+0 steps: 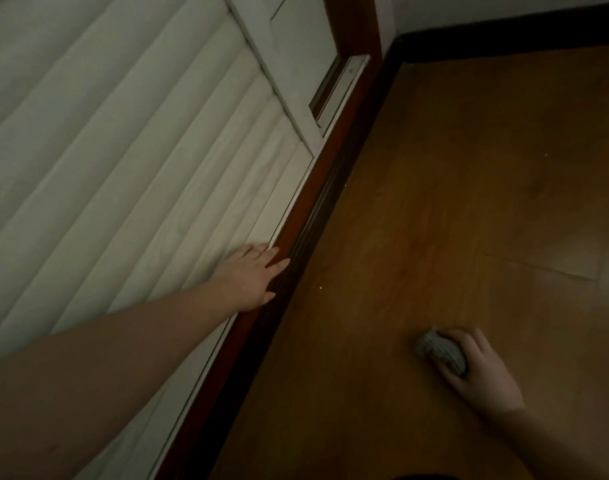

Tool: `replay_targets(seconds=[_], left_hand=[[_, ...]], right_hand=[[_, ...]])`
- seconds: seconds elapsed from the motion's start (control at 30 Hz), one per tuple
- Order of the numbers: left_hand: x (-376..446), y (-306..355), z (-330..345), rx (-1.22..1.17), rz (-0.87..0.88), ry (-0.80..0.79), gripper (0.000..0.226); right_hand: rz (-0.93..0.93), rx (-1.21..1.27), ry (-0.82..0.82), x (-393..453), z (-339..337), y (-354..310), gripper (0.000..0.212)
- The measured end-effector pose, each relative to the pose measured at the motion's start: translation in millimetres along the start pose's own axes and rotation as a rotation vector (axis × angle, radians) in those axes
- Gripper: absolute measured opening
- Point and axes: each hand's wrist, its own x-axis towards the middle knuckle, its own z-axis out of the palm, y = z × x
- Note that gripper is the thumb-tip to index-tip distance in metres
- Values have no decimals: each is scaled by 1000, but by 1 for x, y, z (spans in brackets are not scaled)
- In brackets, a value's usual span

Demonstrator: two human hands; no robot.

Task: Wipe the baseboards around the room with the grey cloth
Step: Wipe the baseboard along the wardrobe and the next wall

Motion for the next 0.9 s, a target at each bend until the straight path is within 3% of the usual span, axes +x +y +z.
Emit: replay_targets(seconds=[0.3,0.5,0.7,0.9], left_hand=[[4,-26,-62,119,66,-47,94],[5,-8,-48,300,96,16,96],[22,-6,-47,325,74,-27,99],[44,-18,-49,572,62,-61,129]], right_hand=[[13,8,-91,-1,-8,1,56],[-10,-31,-55,2,-4,7,65],[-13,-58,-46,0,-1,7,68],[-28,-86,-6,1,-7,0,67]])
